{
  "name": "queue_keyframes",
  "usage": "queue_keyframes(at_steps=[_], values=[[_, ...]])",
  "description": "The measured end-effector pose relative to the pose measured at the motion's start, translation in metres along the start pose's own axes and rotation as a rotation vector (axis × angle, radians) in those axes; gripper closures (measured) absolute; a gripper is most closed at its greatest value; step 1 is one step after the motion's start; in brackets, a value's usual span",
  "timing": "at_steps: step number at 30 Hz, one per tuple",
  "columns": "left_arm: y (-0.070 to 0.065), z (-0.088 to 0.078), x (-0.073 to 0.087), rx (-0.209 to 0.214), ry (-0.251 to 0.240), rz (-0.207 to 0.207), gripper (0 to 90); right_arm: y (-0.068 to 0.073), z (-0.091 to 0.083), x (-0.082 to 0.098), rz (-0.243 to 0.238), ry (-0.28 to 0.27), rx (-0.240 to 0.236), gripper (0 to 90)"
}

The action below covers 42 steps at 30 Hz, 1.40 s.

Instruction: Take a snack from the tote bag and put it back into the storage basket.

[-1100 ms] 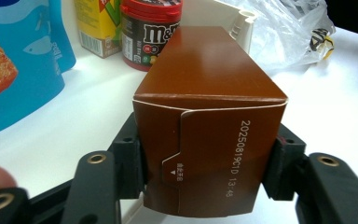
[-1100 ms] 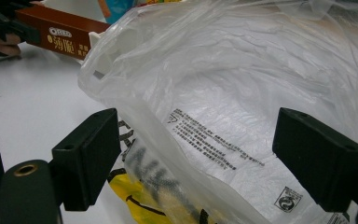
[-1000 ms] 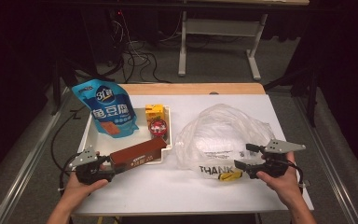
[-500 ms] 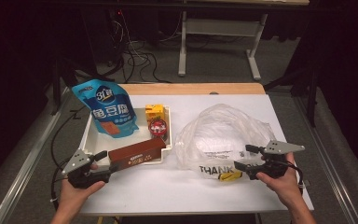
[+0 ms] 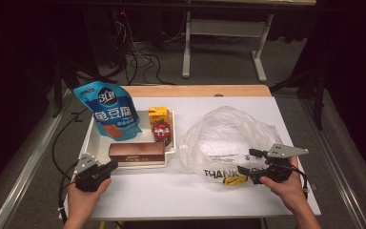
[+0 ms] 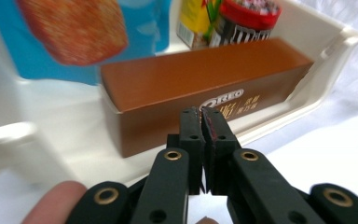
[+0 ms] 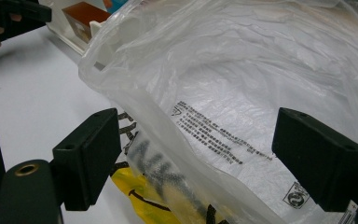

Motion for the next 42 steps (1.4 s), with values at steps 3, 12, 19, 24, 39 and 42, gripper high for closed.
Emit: queue_keyframes(at_steps=[3, 12, 19, 24, 39, 42], values=[[-0.011, 0.013, -0.001, 0.022, 0.014, 0.007, 85.6, -0.001, 0.001, 0.002, 0.0, 0.006, 0.002, 16.1], [-0.032, 0.044, -0.004, 0.05, 0.037, 0.001, 85.4, 0.0, 0.005, 0.003, 0.002, 0.013, 0.0, 16.2], [-0.039, 0.057, -0.005, 0.065, 0.037, -0.001, 84.7, -0.002, 0.004, 0.005, 0.008, 0.013, 0.007, 16.2], [-0.039, 0.058, -0.006, 0.07, 0.029, -0.011, 78.1, -0.002, 0.004, 0.006, 0.016, 0.01, 0.009, 16.2], [-0.04, 0.024, -0.019, 0.123, -0.062, -0.008, 31.2, -0.003, -0.006, 0.007, 0.027, -0.012, 0.052, 15.3], [-0.037, 0.009, -0.019, 0.117, -0.078, 0.006, 16.3, -0.004, -0.012, 0.011, 0.026, -0.008, 0.082, 14.0]])
Point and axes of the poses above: each handheld gripper's, and its own axes: z roughly forward along the jaws, x roughly out of its underside, y roughly to its left, the point moved 7 cm from there along z, roughly forward along the jaws, and after that the axes turned 7 degrees about -z, right-handed, at the moved point
